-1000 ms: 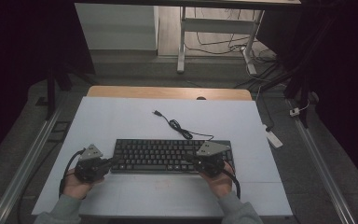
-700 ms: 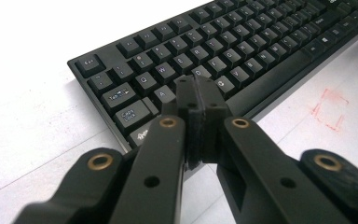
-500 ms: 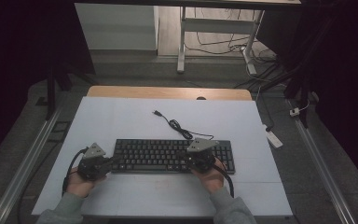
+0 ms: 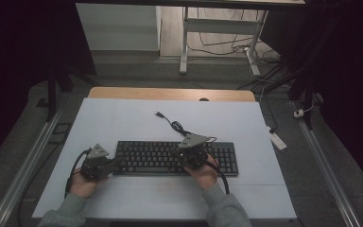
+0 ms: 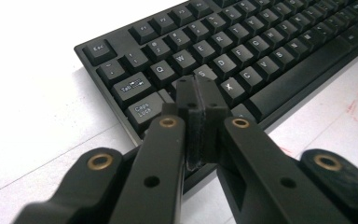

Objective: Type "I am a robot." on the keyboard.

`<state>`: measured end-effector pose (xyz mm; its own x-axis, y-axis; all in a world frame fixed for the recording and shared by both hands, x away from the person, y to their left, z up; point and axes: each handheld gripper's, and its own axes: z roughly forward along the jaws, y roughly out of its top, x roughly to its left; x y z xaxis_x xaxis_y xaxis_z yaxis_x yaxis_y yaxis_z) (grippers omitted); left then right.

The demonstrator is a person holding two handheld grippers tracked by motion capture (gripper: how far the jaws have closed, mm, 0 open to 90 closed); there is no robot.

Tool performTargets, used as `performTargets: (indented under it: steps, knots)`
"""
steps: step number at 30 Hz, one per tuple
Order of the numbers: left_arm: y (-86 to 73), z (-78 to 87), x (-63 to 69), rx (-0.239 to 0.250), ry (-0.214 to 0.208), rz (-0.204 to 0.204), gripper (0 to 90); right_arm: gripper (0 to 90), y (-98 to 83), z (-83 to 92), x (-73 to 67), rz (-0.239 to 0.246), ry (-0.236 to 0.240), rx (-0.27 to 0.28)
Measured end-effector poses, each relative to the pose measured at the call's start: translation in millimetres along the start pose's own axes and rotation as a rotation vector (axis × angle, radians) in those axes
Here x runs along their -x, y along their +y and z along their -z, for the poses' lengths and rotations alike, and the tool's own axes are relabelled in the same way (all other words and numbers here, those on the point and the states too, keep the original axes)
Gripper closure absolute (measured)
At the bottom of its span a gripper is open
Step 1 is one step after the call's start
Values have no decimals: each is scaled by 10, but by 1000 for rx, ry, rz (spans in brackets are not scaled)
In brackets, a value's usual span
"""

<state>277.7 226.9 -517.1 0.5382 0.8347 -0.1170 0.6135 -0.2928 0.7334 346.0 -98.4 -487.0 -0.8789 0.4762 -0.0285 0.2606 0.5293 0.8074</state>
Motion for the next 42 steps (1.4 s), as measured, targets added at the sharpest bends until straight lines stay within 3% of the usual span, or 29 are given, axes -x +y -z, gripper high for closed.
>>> performTargets:
  steps: [11,27,42]
  knots:
    - [-17,-83,-26,-26,12,-2,890,895,27,-163,12,-34,1,-11]
    - [-38,-125,-43,-36,19,-10,890,894,49,-416,52,-65,-16,-81]
    - [-41,-136,-47,-40,14,-14,889,895,46,-495,76,-81,-23,-91]
